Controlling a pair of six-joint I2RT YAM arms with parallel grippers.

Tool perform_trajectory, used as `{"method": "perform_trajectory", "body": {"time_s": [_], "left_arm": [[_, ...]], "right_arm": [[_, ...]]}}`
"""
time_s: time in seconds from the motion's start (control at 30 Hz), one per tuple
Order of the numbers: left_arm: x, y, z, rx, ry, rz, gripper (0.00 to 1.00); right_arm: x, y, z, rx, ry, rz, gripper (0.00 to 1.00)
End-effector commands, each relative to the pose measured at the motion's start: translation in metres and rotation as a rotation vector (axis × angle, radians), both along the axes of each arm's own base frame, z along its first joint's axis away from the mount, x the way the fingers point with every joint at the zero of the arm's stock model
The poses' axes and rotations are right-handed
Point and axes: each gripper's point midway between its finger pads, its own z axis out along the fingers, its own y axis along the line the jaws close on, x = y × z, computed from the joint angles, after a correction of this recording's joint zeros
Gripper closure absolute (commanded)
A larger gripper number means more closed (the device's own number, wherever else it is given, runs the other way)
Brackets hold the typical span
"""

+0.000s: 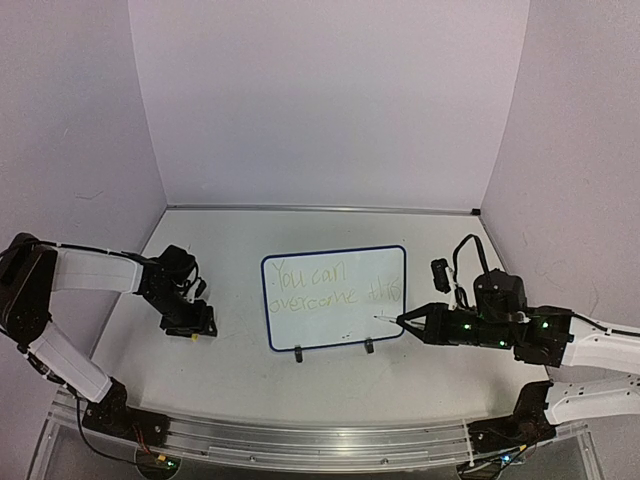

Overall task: Write a sentence on the whiteboard
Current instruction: Pick up the pen cap from the center of the board.

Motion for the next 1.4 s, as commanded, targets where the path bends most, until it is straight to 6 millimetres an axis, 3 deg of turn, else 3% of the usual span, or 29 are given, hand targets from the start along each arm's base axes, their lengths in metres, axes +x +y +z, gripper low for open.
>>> {"method": "perform_trajectory", "body": {"time_s": [0.0, 0.2, 0.4, 0.6, 1.0, 1.2, 1.37], "left_arm": [[-0.009, 0.0, 0.002, -0.005, 0.022, 0.026, 0.38], [-0.008, 0.014, -0.003, 0.085, 0.054, 0.076, 0.63], [-0.01, 0.018, -0.007, 0.105, 0.066, 0.093, 0.67], [-0.01, 0.009, -0.008, 0.073, 0.074, 0.05, 0.71], [-0.014, 0.006, -0.014, 0.095, 0.114, 0.031, 0.97], [-0.012, 0.006, -0.005, 0.077, 0.078, 0.038, 1.0], [-0.001, -0.005, 0.031, -0.008, -0.045, 0.021, 1.0]], "right_arm": [[0.004, 0.0, 0.005, 0.015, -0.017, -0.016, 1.0], [0.004, 0.001, 0.006, 0.017, -0.021, -0.009, 1.0], [0.003, -0.002, 0.007, 0.022, -0.028, -0.016, 1.0], [0.002, -0.004, 0.003, 0.023, -0.025, -0.02, 1.0], [0.002, -0.006, 0.005, 0.029, -0.03, -0.027, 1.0], [0.002, -0.006, 0.012, 0.046, -0.038, -0.026, 1.0], [-0.002, 0.0, 0.026, 0.056, -0.052, 0.017, 1.0]]}}
